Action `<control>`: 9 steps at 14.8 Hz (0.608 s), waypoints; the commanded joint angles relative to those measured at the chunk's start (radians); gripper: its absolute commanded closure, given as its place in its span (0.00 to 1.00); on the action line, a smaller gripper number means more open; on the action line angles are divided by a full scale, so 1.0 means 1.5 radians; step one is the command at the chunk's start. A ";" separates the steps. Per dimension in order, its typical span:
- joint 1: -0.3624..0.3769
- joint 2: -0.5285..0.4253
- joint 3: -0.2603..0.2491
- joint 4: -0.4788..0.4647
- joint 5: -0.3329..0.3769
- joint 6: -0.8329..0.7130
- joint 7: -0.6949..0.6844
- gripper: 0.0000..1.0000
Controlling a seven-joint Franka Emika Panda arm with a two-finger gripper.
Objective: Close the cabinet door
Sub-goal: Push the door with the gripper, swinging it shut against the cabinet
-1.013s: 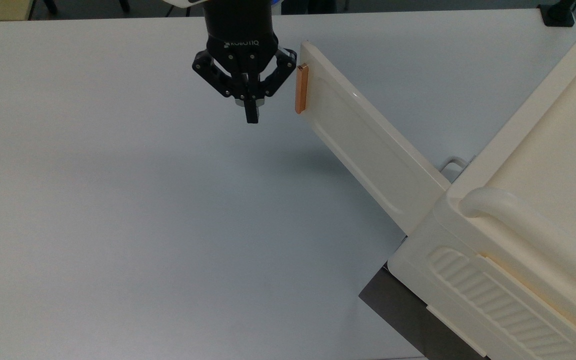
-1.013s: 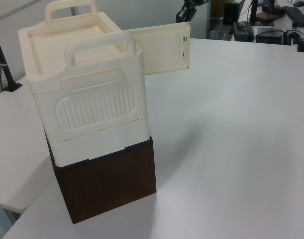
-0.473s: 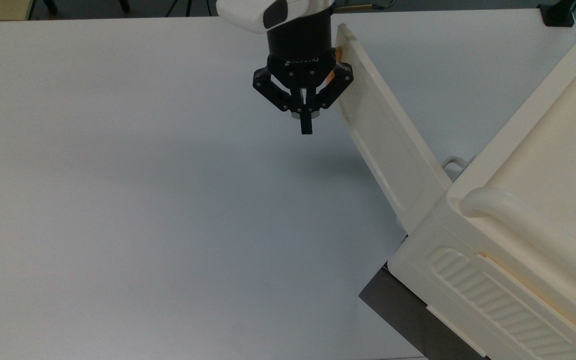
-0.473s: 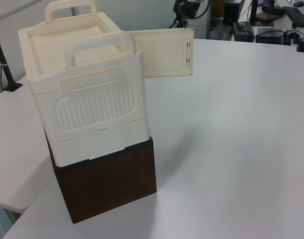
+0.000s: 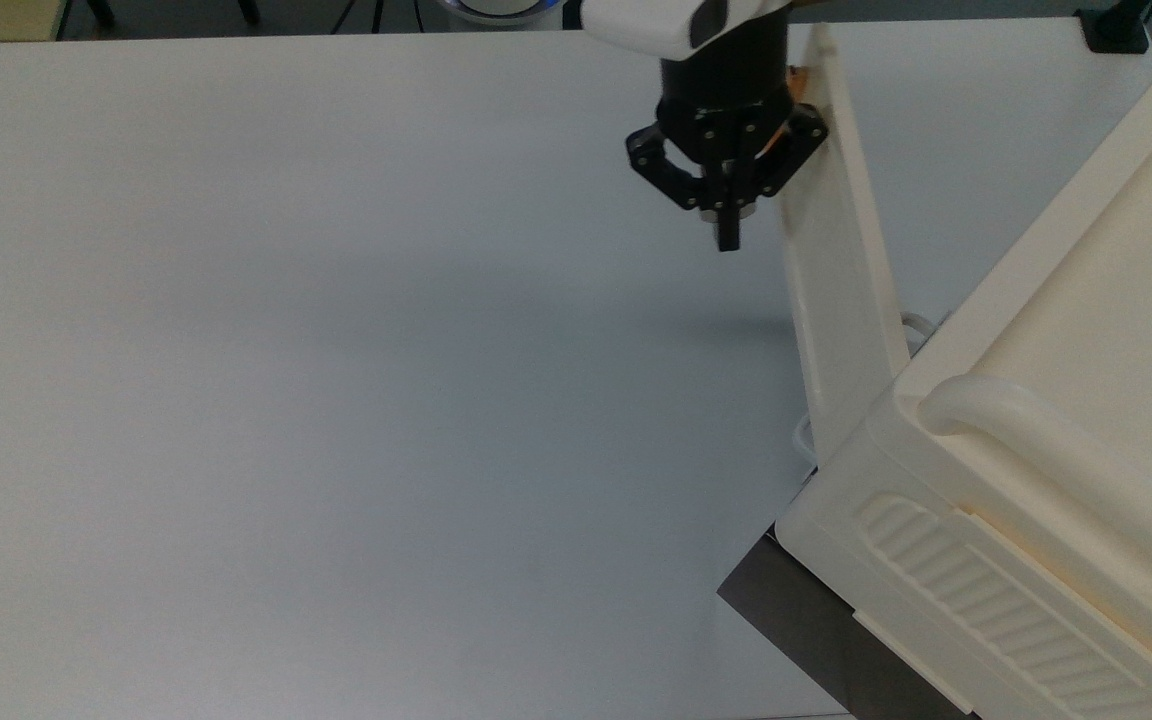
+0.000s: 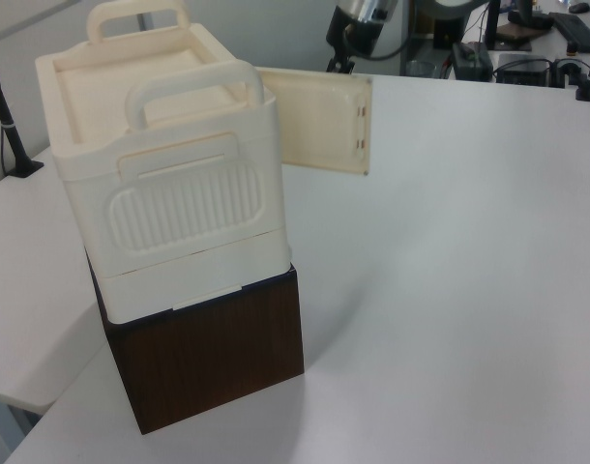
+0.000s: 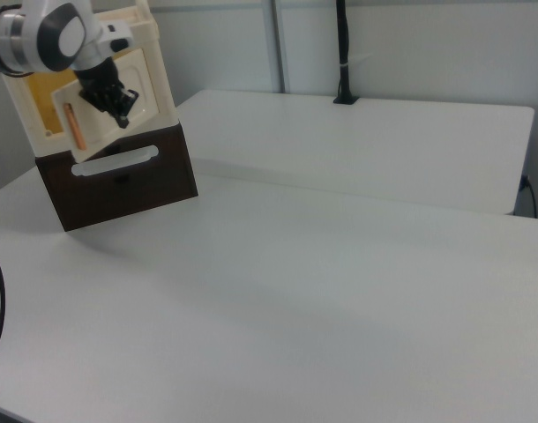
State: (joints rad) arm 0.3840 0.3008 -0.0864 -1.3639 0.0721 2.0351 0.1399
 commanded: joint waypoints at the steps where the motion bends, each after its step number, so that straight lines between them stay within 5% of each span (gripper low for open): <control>1: 0.077 0.025 -0.021 0.001 0.002 0.054 -0.001 0.95; 9: 0.142 0.059 -0.043 0.001 0.004 0.172 0.009 0.93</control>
State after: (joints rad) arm 0.5633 0.3809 -0.1212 -1.3644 0.0720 2.2481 0.1417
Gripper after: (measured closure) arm 0.930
